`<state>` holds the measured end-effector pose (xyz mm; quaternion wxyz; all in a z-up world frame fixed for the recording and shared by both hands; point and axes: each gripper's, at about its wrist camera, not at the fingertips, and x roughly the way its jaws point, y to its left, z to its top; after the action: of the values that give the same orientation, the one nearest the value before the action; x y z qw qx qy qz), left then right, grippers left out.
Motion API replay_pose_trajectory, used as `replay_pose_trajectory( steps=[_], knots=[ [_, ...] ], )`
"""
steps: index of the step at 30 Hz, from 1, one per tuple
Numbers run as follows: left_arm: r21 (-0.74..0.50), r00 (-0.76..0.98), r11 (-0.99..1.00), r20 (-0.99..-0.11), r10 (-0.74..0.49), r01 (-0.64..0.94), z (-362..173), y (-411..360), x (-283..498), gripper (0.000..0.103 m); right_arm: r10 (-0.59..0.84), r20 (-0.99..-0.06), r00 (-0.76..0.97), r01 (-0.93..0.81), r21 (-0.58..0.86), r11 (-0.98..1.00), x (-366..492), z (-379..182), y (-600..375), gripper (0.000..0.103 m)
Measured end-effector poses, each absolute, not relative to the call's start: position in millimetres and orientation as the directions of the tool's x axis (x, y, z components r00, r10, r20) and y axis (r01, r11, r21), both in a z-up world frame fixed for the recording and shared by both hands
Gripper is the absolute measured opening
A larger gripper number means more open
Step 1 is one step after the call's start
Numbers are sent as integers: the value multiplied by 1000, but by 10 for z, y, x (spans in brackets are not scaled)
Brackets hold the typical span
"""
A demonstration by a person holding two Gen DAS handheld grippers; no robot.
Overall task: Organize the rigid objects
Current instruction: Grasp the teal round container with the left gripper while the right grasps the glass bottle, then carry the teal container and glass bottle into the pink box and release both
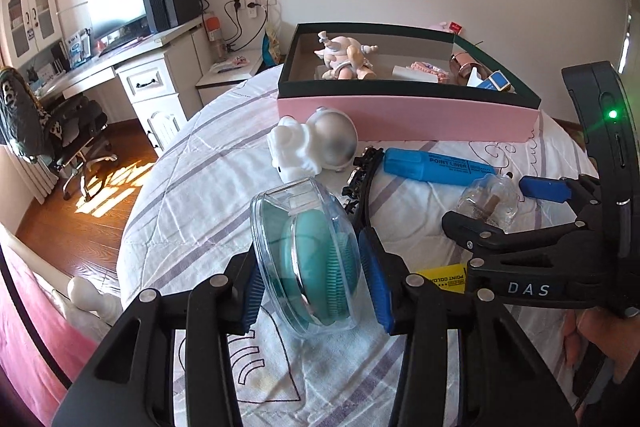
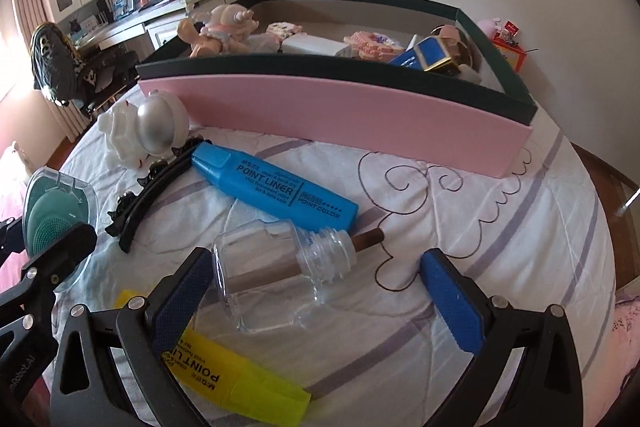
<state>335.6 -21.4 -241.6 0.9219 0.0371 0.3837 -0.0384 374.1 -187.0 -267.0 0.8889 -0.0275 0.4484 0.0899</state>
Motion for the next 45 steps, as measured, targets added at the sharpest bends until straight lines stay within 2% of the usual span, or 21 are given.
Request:
replay_pose_trajectory(
  steps=[2, 4, 9, 13, 22, 28, 38, 45],
  knots=[
    [32, 698, 994, -715, -51, 105, -2433, -219, 3363, 45, 145, -798, 586, -202, 29, 979, 3741, -2656, -1857, 93],
    [26, 697, 993, -714, -60, 112, -2434, -237, 3346, 45, 145, -791, 595, -211, 20, 977, 3717, -2631, -1852, 78],
    [22, 714, 993, -697, -65, 112, -2353, -252, 3260, 45, 184, -769, 612, -214, 63, 975, 3591, -2579, -1946, 78],
    [16, 747, 994, -661, -73, 112, -2189, -283, 3115, 45, 215, -691, 691, -192, 111, 975, 3303, -2361, -2051, 78],
    [16, 872, 993, -480, -95, 117, -1506, -352, 2497, 45, 176, -444, 878, -157, 81, 984, 2425, -1571, -2059, 78],
    [41, 926, 992, -366, -93, 116, -1136, -366, 2047, 45, 172, -350, 921, -166, 48, 985, 2004, -1167, -1996, 78],
    [45, 952, 993, -290, -92, 109, -904, -291, 1671, 45, 162, -282, 946, -163, 18, 986, 1614, -851, -1899, 78],
    [52, 955, 994, -284, -81, 99, -899, -257, 1710, 45, 163, -269, 949, -168, 3, 986, 1609, -802, -1846, 78]
  ],
)
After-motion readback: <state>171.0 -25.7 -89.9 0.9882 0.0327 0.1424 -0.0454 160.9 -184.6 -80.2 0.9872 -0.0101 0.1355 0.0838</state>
